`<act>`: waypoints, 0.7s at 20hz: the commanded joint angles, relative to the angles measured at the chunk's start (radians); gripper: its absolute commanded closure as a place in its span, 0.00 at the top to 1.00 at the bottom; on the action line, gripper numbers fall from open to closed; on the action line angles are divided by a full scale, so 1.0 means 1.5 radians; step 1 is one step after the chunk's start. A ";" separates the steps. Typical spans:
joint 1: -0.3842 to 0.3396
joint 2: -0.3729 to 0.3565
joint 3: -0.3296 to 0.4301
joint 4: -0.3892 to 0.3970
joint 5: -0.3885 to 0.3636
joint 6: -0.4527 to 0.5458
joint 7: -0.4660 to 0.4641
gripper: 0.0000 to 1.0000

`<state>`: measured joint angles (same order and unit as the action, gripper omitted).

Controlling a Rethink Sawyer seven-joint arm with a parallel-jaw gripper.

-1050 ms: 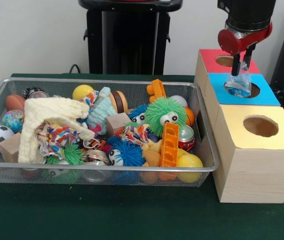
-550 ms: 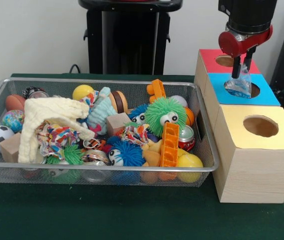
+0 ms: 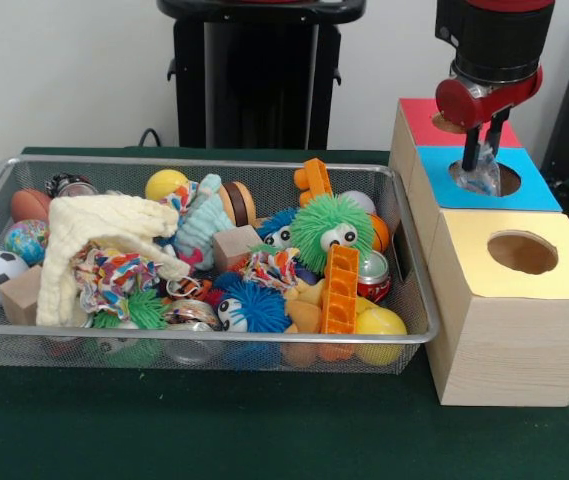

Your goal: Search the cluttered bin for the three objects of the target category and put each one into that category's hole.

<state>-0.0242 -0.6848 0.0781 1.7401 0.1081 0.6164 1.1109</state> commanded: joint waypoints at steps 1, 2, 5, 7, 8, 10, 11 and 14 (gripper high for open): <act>-0.004 0.036 0.001 0.018 0.020 -0.064 0.184 0.00; -0.003 0.038 0.001 0.018 0.019 -0.068 0.183 0.00; -0.001 0.040 -0.003 0.017 0.017 -0.074 0.182 0.00; -0.001 0.039 -0.003 0.019 0.021 -0.074 0.182 1.00; 0.001 0.040 -0.007 0.019 0.029 -0.065 0.194 1.00; 0.003 0.039 -0.015 0.026 0.045 -0.067 0.218 1.00; 0.003 0.039 -0.014 0.016 0.038 -0.056 0.204 1.00; -0.001 0.023 -0.005 0.010 0.038 -0.030 0.181 1.00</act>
<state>-0.0157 -0.6572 0.0687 1.7414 0.1231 0.5615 1.1136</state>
